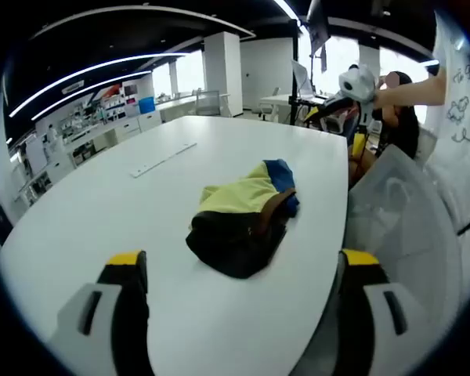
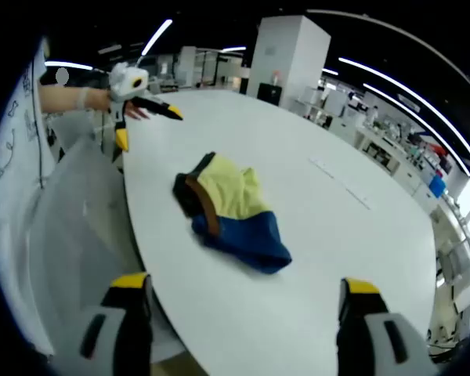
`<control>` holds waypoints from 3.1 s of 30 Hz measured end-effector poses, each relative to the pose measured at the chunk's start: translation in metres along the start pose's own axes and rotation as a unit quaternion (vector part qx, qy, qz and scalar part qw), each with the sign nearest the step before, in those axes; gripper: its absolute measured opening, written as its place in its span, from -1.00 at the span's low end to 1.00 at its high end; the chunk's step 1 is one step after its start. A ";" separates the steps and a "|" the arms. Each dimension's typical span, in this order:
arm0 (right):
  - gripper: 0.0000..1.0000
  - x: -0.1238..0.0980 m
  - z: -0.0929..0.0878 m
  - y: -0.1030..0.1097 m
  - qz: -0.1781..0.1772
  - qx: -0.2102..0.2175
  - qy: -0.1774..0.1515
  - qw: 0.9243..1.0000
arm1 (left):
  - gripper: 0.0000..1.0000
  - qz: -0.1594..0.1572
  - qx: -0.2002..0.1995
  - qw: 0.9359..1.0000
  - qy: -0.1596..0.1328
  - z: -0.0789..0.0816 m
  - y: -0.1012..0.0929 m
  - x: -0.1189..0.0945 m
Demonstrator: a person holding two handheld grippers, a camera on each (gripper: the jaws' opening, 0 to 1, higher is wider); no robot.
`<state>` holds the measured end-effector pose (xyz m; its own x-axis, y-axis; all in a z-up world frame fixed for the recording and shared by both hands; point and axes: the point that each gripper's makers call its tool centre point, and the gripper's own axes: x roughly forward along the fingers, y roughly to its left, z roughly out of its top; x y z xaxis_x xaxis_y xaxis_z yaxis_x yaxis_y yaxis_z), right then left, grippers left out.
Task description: Fold the garment on the visible template until the final outline fits inside the template.
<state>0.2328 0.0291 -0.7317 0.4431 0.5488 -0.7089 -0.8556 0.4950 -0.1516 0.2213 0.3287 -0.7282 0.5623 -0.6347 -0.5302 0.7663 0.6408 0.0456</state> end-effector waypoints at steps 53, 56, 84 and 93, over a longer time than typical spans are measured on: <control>1.00 0.011 -0.010 -0.016 0.011 -0.015 -0.008 1.000 | 0.96 0.011 0.009 1.000 0.017 -0.011 0.012 0.004; 1.00 0.013 -0.010 -0.017 0.014 -0.018 -0.009 1.000 | 0.96 0.011 0.010 1.000 0.015 -0.011 0.013 0.005; 0.12 0.047 0.008 -0.021 0.011 -0.107 -0.011 0.994 | 0.19 0.028 0.114 0.993 0.023 -0.007 0.032 0.048; -0.16 0.057 0.005 -0.014 0.020 -0.140 -0.002 0.990 | -0.15 0.036 0.152 0.988 0.014 -0.004 0.037 0.053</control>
<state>0.2718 0.0567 -0.7667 0.4078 0.5667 -0.7159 -0.9130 0.2664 -0.3091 0.2785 0.3205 -0.7578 0.6123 -0.5774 -0.5401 0.7855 0.5216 0.3330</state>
